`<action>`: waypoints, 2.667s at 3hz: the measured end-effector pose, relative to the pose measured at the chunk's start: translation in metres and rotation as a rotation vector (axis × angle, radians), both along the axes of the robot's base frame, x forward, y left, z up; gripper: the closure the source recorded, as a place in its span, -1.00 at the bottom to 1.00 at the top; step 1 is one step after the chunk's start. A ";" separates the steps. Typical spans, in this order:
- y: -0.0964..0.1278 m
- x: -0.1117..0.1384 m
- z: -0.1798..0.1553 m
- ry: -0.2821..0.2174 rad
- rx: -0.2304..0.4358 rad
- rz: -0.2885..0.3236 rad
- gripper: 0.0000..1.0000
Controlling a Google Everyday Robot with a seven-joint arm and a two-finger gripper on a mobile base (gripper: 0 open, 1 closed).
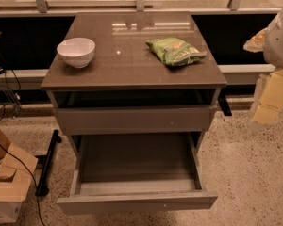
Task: Place green jalapeno chip bag into middle drawer
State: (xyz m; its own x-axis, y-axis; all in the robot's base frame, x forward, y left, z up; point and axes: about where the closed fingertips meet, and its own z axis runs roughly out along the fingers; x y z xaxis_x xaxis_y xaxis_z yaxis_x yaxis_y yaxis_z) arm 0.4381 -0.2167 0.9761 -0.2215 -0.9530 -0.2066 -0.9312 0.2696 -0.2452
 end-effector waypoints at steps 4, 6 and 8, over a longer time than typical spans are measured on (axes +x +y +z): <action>0.060 0.080 0.007 -0.062 0.176 0.082 -1.00; 0.072 0.110 0.012 -0.037 0.242 0.126 -1.00; 0.087 0.149 -0.025 -0.036 0.361 0.048 -1.00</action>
Offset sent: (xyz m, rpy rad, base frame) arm 0.0419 0.0408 0.0057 0.1066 -0.0528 0.0706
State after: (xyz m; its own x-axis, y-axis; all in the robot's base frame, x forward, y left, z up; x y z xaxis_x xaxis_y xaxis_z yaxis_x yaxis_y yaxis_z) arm 0.5868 -0.1294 0.9512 -0.1644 -0.8267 -0.5380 -0.9375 0.3005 -0.1752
